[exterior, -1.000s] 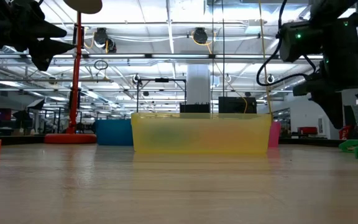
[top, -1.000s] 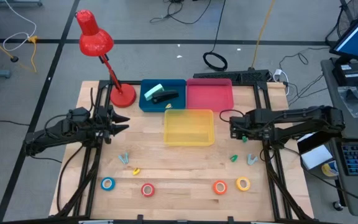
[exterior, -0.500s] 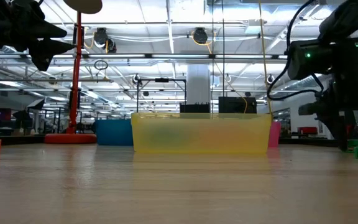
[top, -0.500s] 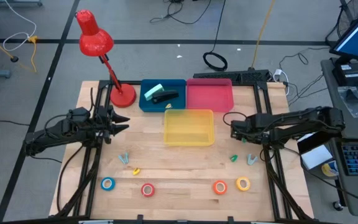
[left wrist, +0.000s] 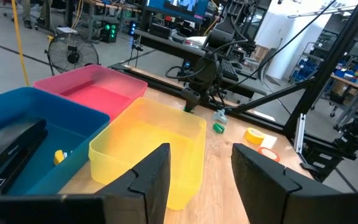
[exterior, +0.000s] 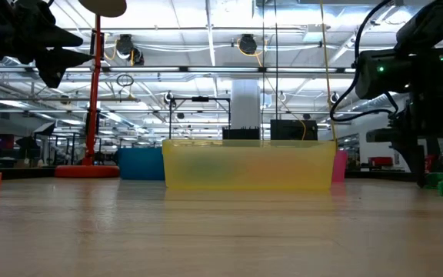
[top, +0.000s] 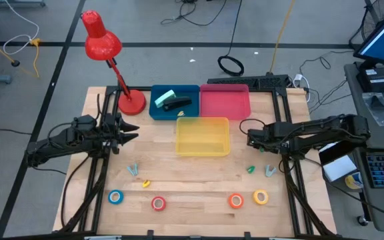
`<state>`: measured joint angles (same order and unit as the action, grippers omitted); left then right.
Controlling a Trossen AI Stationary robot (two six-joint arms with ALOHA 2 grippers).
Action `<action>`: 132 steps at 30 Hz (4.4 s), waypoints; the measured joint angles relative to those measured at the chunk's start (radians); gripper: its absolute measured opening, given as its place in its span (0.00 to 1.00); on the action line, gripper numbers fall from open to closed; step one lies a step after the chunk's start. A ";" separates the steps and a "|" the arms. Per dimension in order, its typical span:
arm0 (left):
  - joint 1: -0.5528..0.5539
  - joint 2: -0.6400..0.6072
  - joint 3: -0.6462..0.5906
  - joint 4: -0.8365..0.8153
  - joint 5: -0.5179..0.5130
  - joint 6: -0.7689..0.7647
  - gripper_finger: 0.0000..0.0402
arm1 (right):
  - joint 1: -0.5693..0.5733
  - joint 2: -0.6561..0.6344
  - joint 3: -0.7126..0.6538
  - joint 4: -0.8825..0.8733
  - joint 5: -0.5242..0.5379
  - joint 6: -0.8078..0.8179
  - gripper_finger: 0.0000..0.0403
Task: Pick and place Stapler, Stapler remover, tape
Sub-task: Put the green stapler into the blue bin
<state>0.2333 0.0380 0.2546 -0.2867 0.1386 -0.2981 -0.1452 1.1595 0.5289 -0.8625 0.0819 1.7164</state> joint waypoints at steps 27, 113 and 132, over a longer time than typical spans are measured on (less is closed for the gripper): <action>0.000 0.001 0.002 0.402 -0.024 -0.131 0.40 | 0.001 -0.184 0.055 0.630 0.120 -0.185 0.17; 0.004 1.165 0.457 0.424 0.209 -0.013 0.50 | -0.037 0.575 0.767 0.934 -0.586 -1.308 0.16; 0.004 1.221 0.457 0.469 0.310 -0.082 0.46 | -0.020 0.575 0.766 0.936 -0.582 -1.313 0.16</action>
<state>0.2370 1.2594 0.7120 0.1825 0.4491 -0.3805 -0.1654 1.7340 1.2949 0.0731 -0.4999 0.4030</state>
